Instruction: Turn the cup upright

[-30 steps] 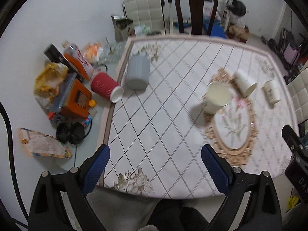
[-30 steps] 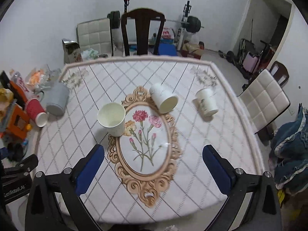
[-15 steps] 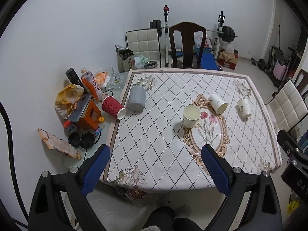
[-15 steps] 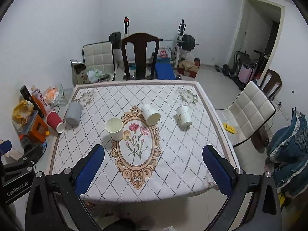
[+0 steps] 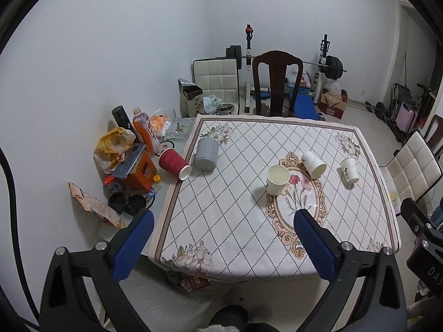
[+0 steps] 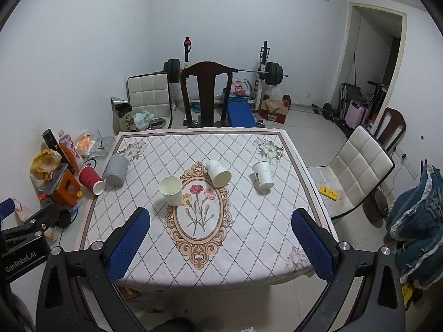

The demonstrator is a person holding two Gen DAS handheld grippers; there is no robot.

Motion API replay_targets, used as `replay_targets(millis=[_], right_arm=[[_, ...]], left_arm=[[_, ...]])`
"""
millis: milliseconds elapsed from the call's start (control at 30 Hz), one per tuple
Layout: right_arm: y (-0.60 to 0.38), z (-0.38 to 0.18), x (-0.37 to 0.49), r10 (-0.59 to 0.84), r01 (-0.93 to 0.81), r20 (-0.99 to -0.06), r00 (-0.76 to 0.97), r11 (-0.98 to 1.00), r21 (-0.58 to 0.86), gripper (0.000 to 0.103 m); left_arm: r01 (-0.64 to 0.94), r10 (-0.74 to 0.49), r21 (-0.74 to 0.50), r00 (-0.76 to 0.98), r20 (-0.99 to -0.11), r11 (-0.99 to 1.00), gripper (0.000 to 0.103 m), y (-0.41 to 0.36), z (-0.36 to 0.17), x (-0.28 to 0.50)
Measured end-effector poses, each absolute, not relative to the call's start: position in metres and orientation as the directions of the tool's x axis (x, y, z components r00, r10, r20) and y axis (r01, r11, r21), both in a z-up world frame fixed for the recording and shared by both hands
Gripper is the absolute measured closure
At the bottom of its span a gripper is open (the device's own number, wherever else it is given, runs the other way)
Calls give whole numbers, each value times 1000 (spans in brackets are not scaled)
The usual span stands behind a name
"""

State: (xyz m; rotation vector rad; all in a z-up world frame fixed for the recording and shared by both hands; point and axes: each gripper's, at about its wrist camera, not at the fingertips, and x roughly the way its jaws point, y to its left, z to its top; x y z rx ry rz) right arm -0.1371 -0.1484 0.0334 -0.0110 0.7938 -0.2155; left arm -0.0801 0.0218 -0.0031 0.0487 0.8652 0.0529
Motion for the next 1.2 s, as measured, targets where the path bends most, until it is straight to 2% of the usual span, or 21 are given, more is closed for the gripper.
replay_targets(millis=[1200], right_arm=[[-136, 30, -123, -128, 112, -727, 675, 991, -70, 0]], left_arm=[[-46, 84, 71, 649, -756, 996, 0, 21, -2, -85]])
